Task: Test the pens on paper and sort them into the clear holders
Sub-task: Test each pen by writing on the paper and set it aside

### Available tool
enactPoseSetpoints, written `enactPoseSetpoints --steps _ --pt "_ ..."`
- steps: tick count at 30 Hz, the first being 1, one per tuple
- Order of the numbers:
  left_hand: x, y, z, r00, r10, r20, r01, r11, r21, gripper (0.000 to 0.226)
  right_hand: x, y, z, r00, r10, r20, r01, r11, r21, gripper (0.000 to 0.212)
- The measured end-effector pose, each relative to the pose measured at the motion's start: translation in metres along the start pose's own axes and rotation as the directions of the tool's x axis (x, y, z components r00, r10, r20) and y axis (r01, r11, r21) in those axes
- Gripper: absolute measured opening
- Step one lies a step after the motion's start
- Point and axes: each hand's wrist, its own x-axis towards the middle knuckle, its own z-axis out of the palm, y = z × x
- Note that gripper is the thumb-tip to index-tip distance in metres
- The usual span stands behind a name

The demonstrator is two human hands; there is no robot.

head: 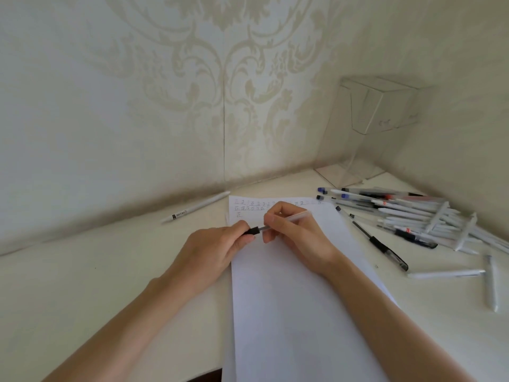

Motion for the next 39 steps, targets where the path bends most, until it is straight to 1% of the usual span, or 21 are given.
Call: enactPoseSetpoints --steps 1,3,6,8,9,11,12,14,16,18,20,21,22,24,26,30,34,39 --pt "0.0 -0.001 -0.001 1.0 -0.008 -0.017 0.009 0.999 0.038 0.038 0.0 0.001 0.0 1.0 0.001 0.004 -0.002 1.0 0.02 0.012" --pt "-0.001 -0.002 0.0 0.998 -0.058 -0.034 0.06 0.997 0.044 0.041 0.001 0.003 -0.001 1.0 0.01 0.016 -0.011 0.998 0.057 0.011" --pt "0.001 -0.002 -0.002 0.977 -0.179 -0.112 0.183 0.983 0.026 0.049 0.003 0.005 -0.006 0.999 0.024 0.024 -0.028 0.986 0.164 0.026" --pt "0.002 0.001 -0.007 0.951 -0.287 -0.118 0.296 0.953 0.061 0.056 0.004 0.002 -0.009 0.998 0.051 -0.041 -0.042 0.979 0.199 0.031" --pt "0.002 0.002 -0.008 0.945 -0.315 -0.093 0.323 0.943 0.086 0.059 0.005 0.0 -0.009 0.992 0.065 -0.108 -0.045 0.984 0.172 0.028" --pt "0.003 0.003 -0.009 0.952 -0.305 -0.02 0.304 0.942 0.139 0.06 0.011 -0.005 -0.006 0.965 0.079 -0.249 -0.079 0.997 0.011 0.019" --pt "0.004 0.002 -0.008 0.957 -0.29 0.024 0.282 0.945 0.163 0.06 0.016 -0.007 -0.004 0.952 0.083 -0.296 -0.113 0.99 -0.086 0.018" --pt "0.005 0.001 -0.006 0.959 -0.27 0.084 0.25 0.949 0.194 0.058 0.03 -0.009 0.003 0.936 0.088 -0.34 -0.18 0.952 -0.249 0.023" --pt "0.005 -0.003 -0.003 0.96 -0.265 0.096 0.242 0.949 0.203 0.058 0.042 -0.009 0.014 0.925 0.084 -0.369 -0.222 0.91 -0.349 0.027" --pt "0.004 -0.007 -0.001 0.967 -0.243 0.081 0.221 0.952 0.213 0.067 0.051 -0.004 0.023 0.911 0.049 -0.408 -0.212 0.908 -0.362 0.028" --pt "0.003 -0.009 0.002 0.975 -0.215 0.06 0.199 0.958 0.208 0.075 0.053 0.0 0.027 0.902 0.012 -0.433 -0.175 0.924 -0.339 0.023" --pt "0.004 -0.009 0.003 0.976 -0.209 0.054 0.194 0.959 0.208 0.076 0.054 0.001 0.028 0.903 0.003 -0.429 -0.163 0.927 -0.338 0.021" --pt "0.004 -0.01 0.003 0.976 -0.209 0.056 0.193 0.957 0.217 0.074 0.054 0.003 0.028 0.907 0.001 -0.422 -0.158 0.927 -0.339 0.019" --pt "0.006 -0.009 0.003 0.971 -0.229 0.069 0.208 0.951 0.231 0.063 0.054 0.005 0.027 0.911 -0.002 -0.413 -0.155 0.925 -0.347 0.018" --pt "0.006 -0.009 0.004 0.968 -0.24 0.07 0.221 0.952 0.211 0.054 0.056 0.007 0.027 0.916 -0.01 -0.401 -0.15 0.919 -0.366 0.019" --pt "0.006 -0.008 0.003 0.967 -0.243 0.07 0.225 0.953 0.202 0.054 0.059 0.012 0.026 0.908 -0.053 -0.415 -0.138 0.899 -0.417 0.028" --pt "0.007 -0.006 0.002 0.963 -0.254 0.092 0.232 0.951 0.205 0.051 0.059 0.012 0.025 0.908 -0.047 -0.416 -0.136 0.907 -0.398 0.022" --pt "0.007 -0.006 0.002 0.963 -0.256 0.079 0.238 0.953 0.186 0.05 0.059 0.011 0.025 0.909 -0.037 -0.415 -0.141 0.909 -0.391 0.024"
